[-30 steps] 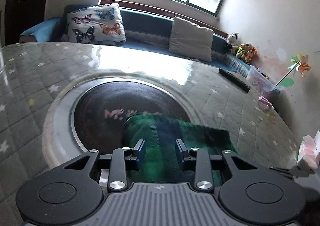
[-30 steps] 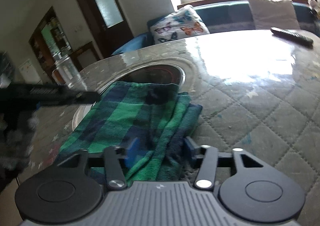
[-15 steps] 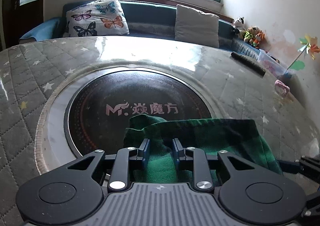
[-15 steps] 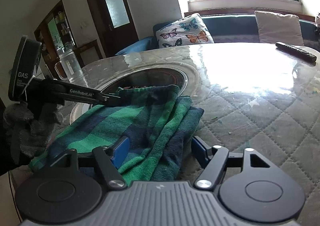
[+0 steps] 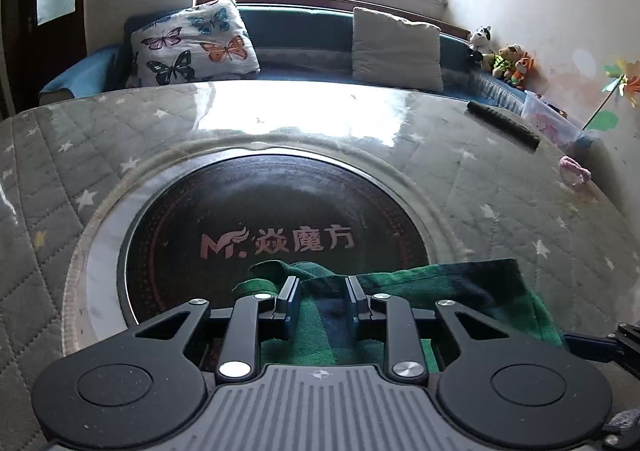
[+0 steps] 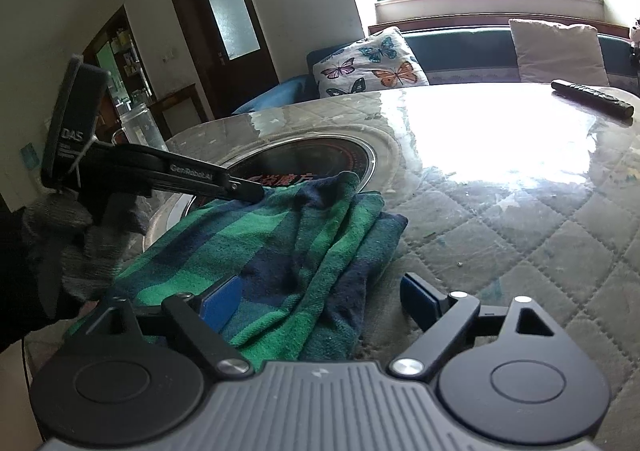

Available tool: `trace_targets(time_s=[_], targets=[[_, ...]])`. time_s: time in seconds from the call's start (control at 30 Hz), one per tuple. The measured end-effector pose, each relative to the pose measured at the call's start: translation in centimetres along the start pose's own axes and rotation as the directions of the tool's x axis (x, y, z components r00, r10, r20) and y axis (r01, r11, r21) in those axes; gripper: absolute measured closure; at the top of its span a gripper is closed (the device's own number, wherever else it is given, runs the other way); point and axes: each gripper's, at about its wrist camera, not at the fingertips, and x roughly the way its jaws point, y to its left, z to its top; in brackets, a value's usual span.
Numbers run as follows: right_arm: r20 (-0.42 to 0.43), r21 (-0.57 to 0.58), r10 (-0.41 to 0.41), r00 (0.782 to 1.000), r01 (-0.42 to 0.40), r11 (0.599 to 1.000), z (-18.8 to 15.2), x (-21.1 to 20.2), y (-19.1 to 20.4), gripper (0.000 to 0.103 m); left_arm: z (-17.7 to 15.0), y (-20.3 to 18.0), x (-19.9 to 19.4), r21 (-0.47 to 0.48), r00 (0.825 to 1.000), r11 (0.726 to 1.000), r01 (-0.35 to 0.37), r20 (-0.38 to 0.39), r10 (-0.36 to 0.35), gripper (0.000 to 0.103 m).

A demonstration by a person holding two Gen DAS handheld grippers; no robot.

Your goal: Fold clothes

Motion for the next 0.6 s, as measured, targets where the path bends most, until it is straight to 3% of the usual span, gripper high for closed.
trace_targets(time_s=[0.07, 0.17, 0.23, 0.33, 0.6], targets=[[0.0, 0.002, 0.002, 1.0, -0.002, 1.0, 0.0, -0.1, -0.1, 0.014, 0.2, -0.3, -0.5, 0.004, 1.0, 1.0, 0.001, 0.009, -0.001, 0.077], [0.0, 0.003, 0.006, 1.0, -0.006, 1.0, 0.0, 0.0, -0.1, 0.012, 0.6, -1.3, -1.8, 0.01, 0.998, 0.998, 0.055, 0.023, -0.056, 0.078], [-0.002, 0.003, 0.008, 1.0, -0.008, 1.0, 0.0, 0.0, -0.2, 0.0, 0.7, -2.2, -2.2, 0.023, 0.994, 0.994, 0.107, 0.019, -0.108, 0.078], [-0.003, 0.009, 0.004, 1.0, -0.004, 1.0, -0.1, 0.0, -0.3, 0.0, 0.8, -3.6, -2.0, 0.049, 0.985, 0.984, 0.17, -0.01, -0.17, 0.078], [-0.003, 0.014, 0.008, 1.0, -0.008, 1.0, -0.1, -0.1, -0.5, 0.0, 0.5, -5.6, 0.4, 0.065, 0.975, 0.976, 0.208, -0.089, -0.202, 0.078]])
